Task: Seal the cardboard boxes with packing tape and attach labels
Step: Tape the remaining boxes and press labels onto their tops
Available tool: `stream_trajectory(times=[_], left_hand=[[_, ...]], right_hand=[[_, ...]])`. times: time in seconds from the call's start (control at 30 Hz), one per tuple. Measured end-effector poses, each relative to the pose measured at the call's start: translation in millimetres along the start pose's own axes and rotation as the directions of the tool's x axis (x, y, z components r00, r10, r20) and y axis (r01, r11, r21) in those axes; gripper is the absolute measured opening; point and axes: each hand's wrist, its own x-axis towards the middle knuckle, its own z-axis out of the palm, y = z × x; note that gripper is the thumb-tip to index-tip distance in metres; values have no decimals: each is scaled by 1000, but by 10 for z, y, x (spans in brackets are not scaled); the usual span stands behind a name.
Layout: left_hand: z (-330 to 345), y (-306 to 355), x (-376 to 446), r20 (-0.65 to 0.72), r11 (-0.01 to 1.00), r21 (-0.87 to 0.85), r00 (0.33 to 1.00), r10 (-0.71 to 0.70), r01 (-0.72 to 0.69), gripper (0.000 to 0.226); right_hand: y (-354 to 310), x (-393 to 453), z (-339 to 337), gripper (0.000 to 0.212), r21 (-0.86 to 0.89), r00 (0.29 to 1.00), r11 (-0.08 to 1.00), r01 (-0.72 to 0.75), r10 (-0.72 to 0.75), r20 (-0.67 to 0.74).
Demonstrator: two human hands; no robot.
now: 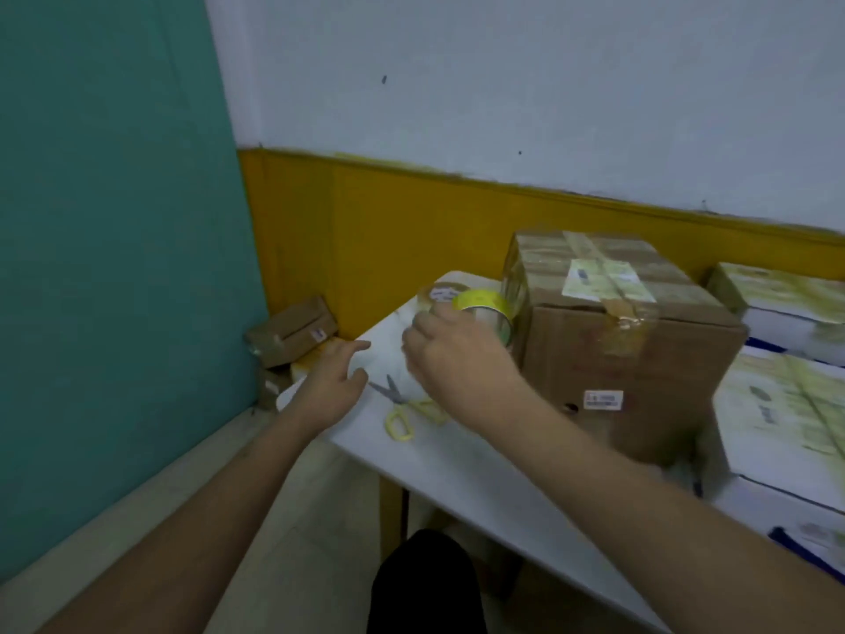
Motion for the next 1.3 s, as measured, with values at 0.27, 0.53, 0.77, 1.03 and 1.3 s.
stream_trajectory(times=[0.27, 0.53, 0.77, 1.03, 1.3], left_hand=[[177, -204, -237, -78, 992, -112, 995, -63, 54, 39], [-52, 88, -57, -154, 968, -252, 986, -58, 17, 31], [-134, 420, 118, -113, 905, -425, 992, -62, 8, 27], [72, 1233, 718, 73, 812, -582, 997, -4, 46, 22], [46, 1618, 1124, 615, 986, -160, 777, 135, -45, 26]], right_hand=[[-522, -33, 894, 22, 181, 690, 746, -641, 455, 563], [-393, -200, 622, 37, 124, 595, 703, -701, 479, 646], [-224, -412, 2, 50, 312, 640, 613, -726, 437, 632], [598, -74, -932, 60, 543, 674, 510, -667, 723, 149], [906, 118, -464, 68, 658, 580, 295, -693, 771, 265]])
